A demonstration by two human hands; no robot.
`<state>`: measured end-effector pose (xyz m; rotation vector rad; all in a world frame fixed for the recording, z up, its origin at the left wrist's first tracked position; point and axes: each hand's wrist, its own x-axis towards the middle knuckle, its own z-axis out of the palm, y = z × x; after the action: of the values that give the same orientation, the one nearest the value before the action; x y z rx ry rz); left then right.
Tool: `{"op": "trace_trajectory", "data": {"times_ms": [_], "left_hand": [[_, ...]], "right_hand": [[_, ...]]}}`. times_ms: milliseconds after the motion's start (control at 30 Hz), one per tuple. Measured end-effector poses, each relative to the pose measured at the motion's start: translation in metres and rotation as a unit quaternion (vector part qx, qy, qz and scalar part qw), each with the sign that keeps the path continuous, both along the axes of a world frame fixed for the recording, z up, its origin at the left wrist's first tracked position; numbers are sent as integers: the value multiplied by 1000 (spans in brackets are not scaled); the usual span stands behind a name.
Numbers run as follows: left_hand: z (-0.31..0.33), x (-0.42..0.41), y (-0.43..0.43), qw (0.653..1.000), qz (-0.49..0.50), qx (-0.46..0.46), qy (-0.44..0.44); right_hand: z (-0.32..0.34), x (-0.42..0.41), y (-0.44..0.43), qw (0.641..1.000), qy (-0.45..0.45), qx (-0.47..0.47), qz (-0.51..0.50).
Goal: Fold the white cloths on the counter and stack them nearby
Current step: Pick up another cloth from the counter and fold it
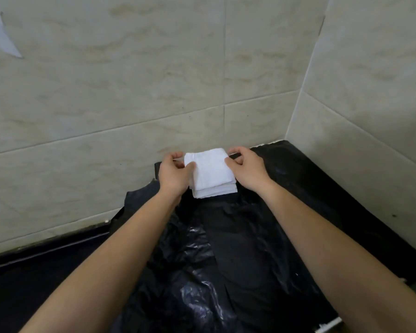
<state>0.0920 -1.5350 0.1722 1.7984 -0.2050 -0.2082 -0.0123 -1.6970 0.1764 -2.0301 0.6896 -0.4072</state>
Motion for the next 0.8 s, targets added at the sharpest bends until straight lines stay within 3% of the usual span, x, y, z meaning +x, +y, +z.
{"op": "trace_trajectory", "data": {"times_ms": [133, 300, 400, 467, 567, 633, 800], "left_hand": [[-29, -2, -3, 998, 20, 52, -12], [-36, -4, 0, 995, 5, 86, -40], [-35, -9, 4, 987, -11, 120, -108], [-33, -12, 9, 969, -25, 150, -194], [-31, -10, 18, 890, -108, 293, -333], [-32, -6, 19, 855, -168, 376, -315], [-36, -1, 13, 841, -244, 423, -234]], "right_hand": [[-29, -3, 1, 983, 50, -163, 71], [-34, -5, 5, 971, 54, -217, 79], [-29, -7, 9, 958, 83, -257, 95], [-26, -9, 10, 937, 95, -319, 105], [-25, -8, 8, 882, 136, -439, 103], [-28, -5, 4, 870, 175, -450, 97], [-36, -3, -6, 877, 241, -407, 83]]}}
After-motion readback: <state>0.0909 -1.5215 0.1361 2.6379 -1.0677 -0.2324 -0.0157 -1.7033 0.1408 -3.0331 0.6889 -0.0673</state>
